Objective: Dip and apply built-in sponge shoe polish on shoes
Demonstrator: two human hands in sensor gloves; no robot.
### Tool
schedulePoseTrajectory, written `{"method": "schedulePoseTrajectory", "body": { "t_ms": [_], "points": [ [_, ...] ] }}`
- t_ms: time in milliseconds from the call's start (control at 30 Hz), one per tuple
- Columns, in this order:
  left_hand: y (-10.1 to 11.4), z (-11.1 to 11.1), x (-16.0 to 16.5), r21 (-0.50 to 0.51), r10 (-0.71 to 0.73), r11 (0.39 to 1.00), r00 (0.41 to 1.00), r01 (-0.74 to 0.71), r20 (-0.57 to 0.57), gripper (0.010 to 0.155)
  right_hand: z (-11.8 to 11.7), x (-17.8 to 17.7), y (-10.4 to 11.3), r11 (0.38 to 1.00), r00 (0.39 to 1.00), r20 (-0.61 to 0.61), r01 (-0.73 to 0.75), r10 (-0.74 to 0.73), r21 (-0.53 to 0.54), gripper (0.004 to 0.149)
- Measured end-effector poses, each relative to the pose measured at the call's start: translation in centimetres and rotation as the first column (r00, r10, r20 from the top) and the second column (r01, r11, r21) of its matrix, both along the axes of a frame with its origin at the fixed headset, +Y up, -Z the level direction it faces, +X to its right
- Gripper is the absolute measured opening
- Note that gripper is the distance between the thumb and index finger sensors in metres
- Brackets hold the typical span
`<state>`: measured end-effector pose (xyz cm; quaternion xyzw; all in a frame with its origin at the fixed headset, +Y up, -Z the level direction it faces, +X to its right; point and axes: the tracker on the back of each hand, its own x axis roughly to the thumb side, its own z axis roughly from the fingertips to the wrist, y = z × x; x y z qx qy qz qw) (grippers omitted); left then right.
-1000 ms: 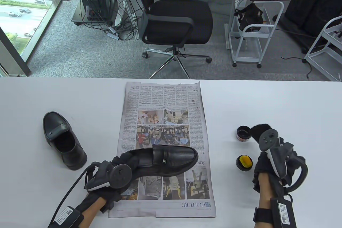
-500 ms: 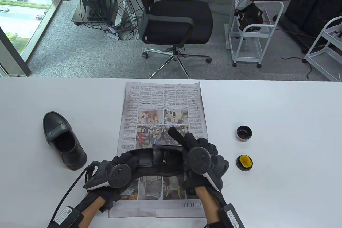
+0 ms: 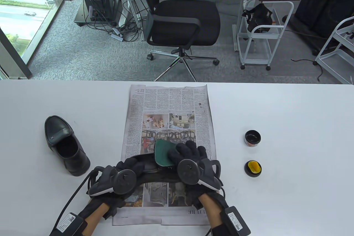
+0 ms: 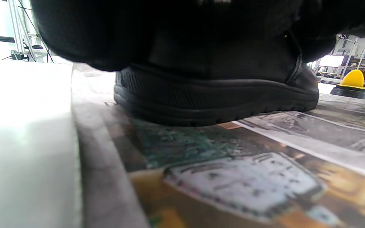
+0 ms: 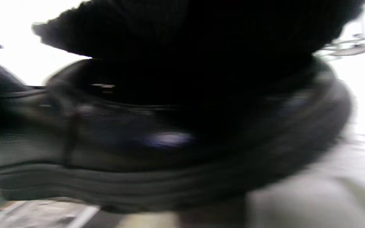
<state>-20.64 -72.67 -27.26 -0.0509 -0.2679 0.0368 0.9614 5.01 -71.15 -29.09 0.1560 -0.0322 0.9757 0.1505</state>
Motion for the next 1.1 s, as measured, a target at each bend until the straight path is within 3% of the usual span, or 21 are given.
{"method": "schedulePoseTrajectory", "body": {
  "t_ms": [167, 300, 433, 500, 600, 633, 733, 800, 900, 1033, 1100],
  "points": [
    [0.0, 0.0, 0.0, -0.01, 0.004, 1.0, 1.0, -0.004, -0.003, 0.053, 0.3, 4.2, 0.0, 0.992, 0.972, 0.203, -0.127, 0.122, 0.013, 0.048],
    [-0.1, 0.0, 0.1, -0.008, 0.003, 1.0, 1.0, -0.003, -0.003, 0.054, 0.6, 5.7, 2.1, 0.993, 0.95, 0.294, 0.078, -0.103, 0.094, 0.046],
    [0.0, 0.0, 0.1, -0.005, 0.003, 1.0, 1.0, -0.003, 0.0, 0.054, 1.5, 4.1, 3.2, 0.956, 0.937, 0.216, 0.242, -0.274, 0.165, 0.046],
    [-0.1, 0.0, 0.1, -0.009, 0.002, 1.0, 1.0, -0.002, -0.001, 0.054, 2.0, 1.9, 2.9, 0.951, 0.95, 0.1, 0.28, -0.294, 0.133, 0.046],
    [-0.1, 0.1, 0.1, -0.019, 0.005, 1.0, 1.0, -0.005, -0.003, 0.055, 2.7, -0.9, 2.0, 0.962, 0.964, -0.043, 0.264, -0.262, 0.075, 0.046],
    [-0.1, 0.1, 0.1, -0.017, 0.005, 1.0, 1.0, -0.005, -0.003, 0.055, 2.8, -2.1, 1.7, 0.972, 0.964, -0.14, 0.234, -0.227, 0.031, 0.048],
    [-0.1, 0.0, 0.1, -0.014, 0.003, 1.0, 1.0, -0.003, 0.0, 0.055, 3.0, -3.6, 1.3, 0.995, 0.961, -0.261, 0.087, -0.094, -0.039, 0.049],
    [-0.1, 0.1, 0.1, -0.012, 0.003, 1.0, 1.0, -0.002, 0.002, 0.055, 3.1, -3.5, 1.2, 0.999, 0.962, -0.274, 0.002, -0.011, -0.034, 0.049],
    [-0.1, 0.0, 0.1, -0.018, 0.003, 1.0, 1.0, -0.003, 0.002, 0.055, 2.8, -2.8, 1.5, 0.999, 0.963, -0.27, 0.002, -0.015, -0.05, 0.047],
    [-0.1, 0.1, 0.1, -0.02, 0.005, 1.0, 1.0, -0.005, 0.004, 0.055, 2.1, -0.8, 1.5, 0.981, 0.971, -0.181, -0.173, 0.156, -0.086, 0.045],
    [-0.1, 0.1, 0.1, -0.019, 0.009, 1.0, 1.0, -0.009, -0.003, 0.055, 1.6, 0.4, 1.4, 0.987, 0.981, -0.141, -0.147, 0.136, -0.069, 0.044]
  ]
}}
